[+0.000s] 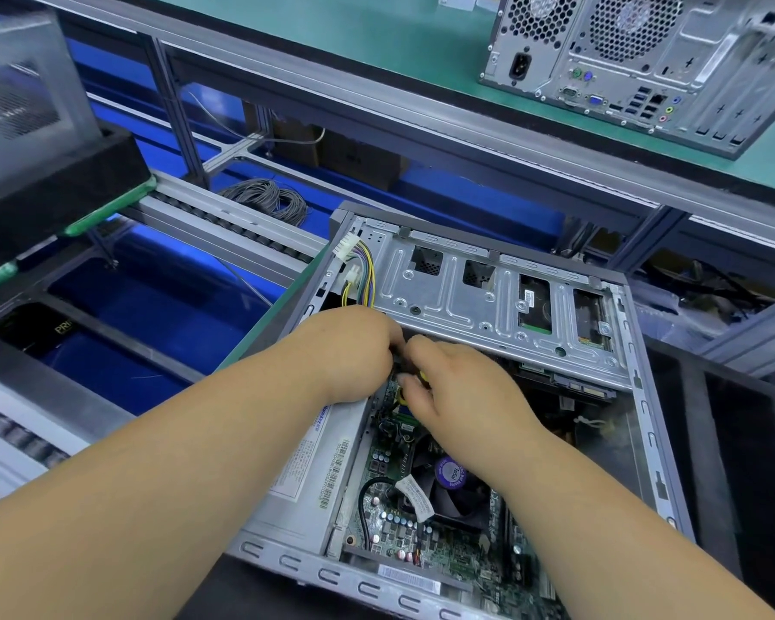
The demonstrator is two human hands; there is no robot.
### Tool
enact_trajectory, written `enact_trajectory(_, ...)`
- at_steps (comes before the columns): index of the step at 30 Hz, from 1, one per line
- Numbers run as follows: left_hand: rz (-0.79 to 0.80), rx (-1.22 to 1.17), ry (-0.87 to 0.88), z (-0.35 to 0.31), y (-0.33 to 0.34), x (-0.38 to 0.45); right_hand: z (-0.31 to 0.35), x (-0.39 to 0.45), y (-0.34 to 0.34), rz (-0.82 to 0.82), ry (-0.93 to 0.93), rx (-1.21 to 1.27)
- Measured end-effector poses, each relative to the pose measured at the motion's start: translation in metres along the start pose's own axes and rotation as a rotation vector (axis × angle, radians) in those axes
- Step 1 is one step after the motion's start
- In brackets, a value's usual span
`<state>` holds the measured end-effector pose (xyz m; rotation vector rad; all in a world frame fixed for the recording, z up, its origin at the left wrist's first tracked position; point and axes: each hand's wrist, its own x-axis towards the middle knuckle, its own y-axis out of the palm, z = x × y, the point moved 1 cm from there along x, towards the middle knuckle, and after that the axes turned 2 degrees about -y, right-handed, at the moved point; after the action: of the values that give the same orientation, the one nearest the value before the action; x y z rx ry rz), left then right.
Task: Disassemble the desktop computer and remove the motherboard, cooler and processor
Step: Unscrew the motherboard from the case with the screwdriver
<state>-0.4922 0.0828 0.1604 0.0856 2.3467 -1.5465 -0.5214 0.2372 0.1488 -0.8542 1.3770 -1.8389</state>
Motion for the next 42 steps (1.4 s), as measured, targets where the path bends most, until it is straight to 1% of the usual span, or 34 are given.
enact_trajectory(3, -0.011, 0.028, -0.009, -0.0003, 0.0007, 0.0002, 0.0011, 0.0002, -0.0007, 0.050, -0.033, 0.065)
enact_trajectory(7, 0.007, 0.014, -0.004, -0.0008, -0.0004, -0.0001, 0.0031, 0.0007, 0.0003, -0.031, 0.033, -0.058)
enact_trajectory(9, 0.013, 0.010, -0.003, -0.0014, -0.0013, -0.0004, 0.0024, 0.0017, 0.0005, -0.038, 0.035, -0.098)
enact_trajectory(12, 0.005, 0.016, -0.015, -0.0020, -0.0012, -0.0010, 0.0011, 0.0010, 0.0033, -0.013, -0.009, 0.000)
enact_trajectory(15, 0.009, 0.015, -0.016, -0.0018, -0.0012, -0.0013, 0.0037, 0.0007, 0.0042, -0.030, 0.051, 0.097)
enact_trajectory(18, 0.019, 0.005, -0.002, -0.0017, -0.0021, -0.0010, 0.0041, 0.0004, 0.0069, -0.081, 0.122, -0.049)
enact_trajectory(20, 0.021, 0.010, 0.002, -0.0012, -0.0020, -0.0010, 0.0037, 0.0007, 0.0064, -0.082, 0.131, -0.110)
enact_trajectory(23, 0.011, 0.023, -0.010, -0.0009, -0.0011, -0.0009, 0.0032, 0.0006, 0.0070, -0.052, 0.063, 0.030)
enact_trajectory(25, 0.009, 0.032, -0.015, -0.0006, -0.0006, -0.0002, 0.0038, 0.0006, 0.0059, -0.039, 0.064, 0.079)
enact_trajectory(26, 0.014, 0.034, -0.017, -0.0006, -0.0004, 0.0001, 0.0042, 0.0003, 0.0058, -0.047, 0.079, 0.048)
enact_trajectory(29, 0.032, 0.025, -0.020, -0.0004, -0.0003, 0.0008, 0.0044, -0.0010, 0.0066, -0.095, 0.138, -0.153)
enact_trajectory(30, 0.035, 0.018, -0.020, -0.0005, -0.0004, 0.0009, 0.0047, -0.0012, 0.0070, -0.088, 0.144, -0.179)
enact_trajectory(31, 0.035, 0.014, -0.020, -0.0006, -0.0003, 0.0008, 0.0050, -0.0006, 0.0075, -0.076, 0.135, -0.164)
enact_trajectory(34, 0.021, 0.029, -0.021, -0.0008, -0.0001, 0.0006, 0.0044, 0.0010, 0.0078, -0.057, 0.097, 0.024)
enact_trajectory(36, 0.012, 0.039, -0.023, -0.0011, 0.0000, 0.0004, 0.0031, 0.0007, 0.0059, -0.056, 0.085, 0.067)
enact_trajectory(40, 0.022, 0.045, -0.022, -0.0004, -0.0002, 0.0008, 0.0013, -0.0011, 0.0043, -0.089, 0.129, -0.103)
enact_trajectory(42, 0.025, 0.039, -0.017, -0.0005, -0.0004, 0.0010, 0.0009, -0.0008, 0.0047, -0.064, 0.119, -0.096)
